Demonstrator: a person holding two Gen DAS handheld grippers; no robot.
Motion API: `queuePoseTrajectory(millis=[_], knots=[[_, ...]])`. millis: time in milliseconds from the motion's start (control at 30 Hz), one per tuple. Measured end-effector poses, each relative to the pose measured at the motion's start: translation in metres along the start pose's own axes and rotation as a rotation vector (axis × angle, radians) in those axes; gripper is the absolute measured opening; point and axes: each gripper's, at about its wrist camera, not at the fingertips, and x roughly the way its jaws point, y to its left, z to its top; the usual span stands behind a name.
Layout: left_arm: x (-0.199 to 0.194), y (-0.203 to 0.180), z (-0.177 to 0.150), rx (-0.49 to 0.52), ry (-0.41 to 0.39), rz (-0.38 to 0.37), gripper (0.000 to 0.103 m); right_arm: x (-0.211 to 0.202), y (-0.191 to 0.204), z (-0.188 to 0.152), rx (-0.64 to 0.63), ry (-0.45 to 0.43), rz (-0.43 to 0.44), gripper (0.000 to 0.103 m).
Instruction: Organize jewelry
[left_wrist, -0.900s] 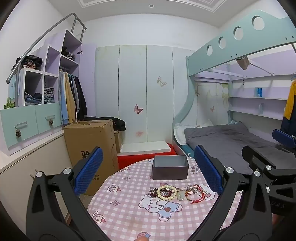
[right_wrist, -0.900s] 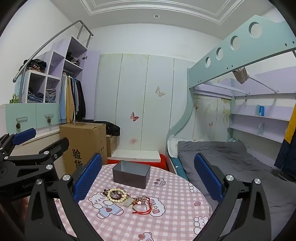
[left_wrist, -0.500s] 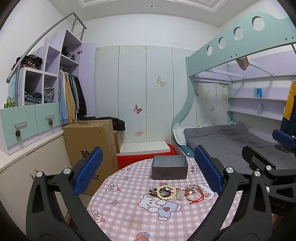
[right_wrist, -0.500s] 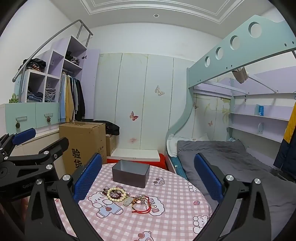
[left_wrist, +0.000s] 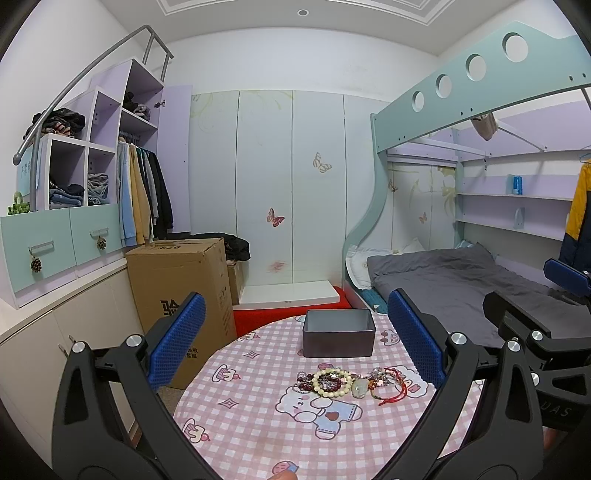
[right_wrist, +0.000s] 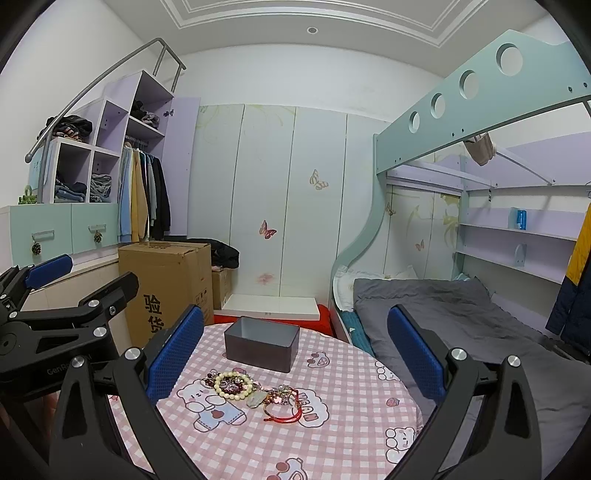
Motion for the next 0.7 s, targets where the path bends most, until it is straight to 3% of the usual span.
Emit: queuePoseTrajectory(millis=[700], knots=[[-0.0011,-0.0014,0.0017,0.002,-0.003,0.001,0.097,-0.0028,-0.0004,0.0006,0.000,0.002,-0.001,0.096]])
